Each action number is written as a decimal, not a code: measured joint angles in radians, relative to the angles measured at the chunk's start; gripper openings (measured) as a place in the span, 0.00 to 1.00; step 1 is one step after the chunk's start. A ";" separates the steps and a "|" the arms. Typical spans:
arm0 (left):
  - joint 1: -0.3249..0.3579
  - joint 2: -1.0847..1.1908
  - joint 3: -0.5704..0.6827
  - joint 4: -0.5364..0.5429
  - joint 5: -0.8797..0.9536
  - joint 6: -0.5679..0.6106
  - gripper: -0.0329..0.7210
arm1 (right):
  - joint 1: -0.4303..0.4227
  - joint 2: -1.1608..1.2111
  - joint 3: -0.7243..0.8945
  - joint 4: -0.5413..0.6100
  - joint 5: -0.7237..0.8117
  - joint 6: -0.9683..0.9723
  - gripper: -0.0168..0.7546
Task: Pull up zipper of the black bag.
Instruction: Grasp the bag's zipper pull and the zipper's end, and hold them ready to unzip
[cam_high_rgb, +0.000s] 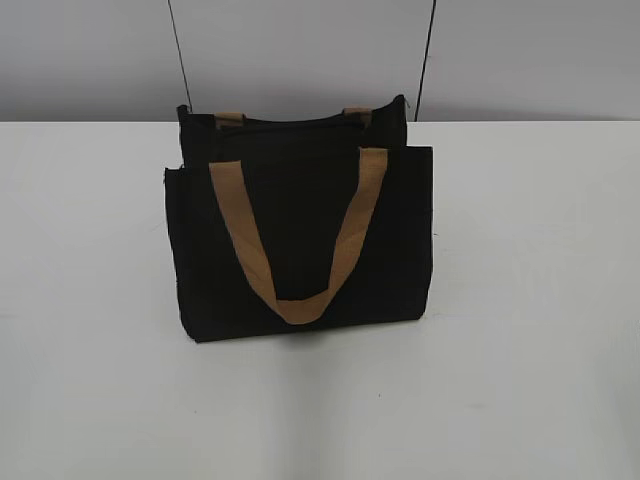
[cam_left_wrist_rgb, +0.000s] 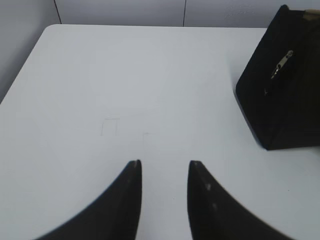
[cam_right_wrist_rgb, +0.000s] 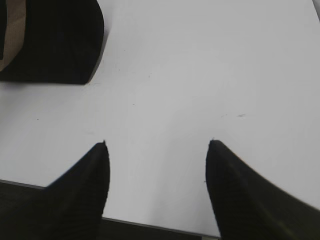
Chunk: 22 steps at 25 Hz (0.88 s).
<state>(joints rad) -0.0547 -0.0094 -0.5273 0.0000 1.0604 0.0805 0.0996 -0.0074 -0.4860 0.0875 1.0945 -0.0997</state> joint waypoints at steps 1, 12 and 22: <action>0.000 0.000 0.000 0.000 0.000 0.000 0.36 | 0.000 0.000 0.000 0.000 0.000 0.000 0.64; 0.000 0.000 0.000 0.000 0.000 0.000 0.36 | 0.000 0.000 0.000 0.000 0.000 0.000 0.64; -0.003 0.000 0.000 0.000 0.000 0.000 0.36 | 0.000 0.000 0.000 0.000 0.000 0.000 0.64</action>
<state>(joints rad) -0.0577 -0.0094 -0.5273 0.0000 1.0604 0.0805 0.0996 -0.0074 -0.4860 0.0875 1.0945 -0.0997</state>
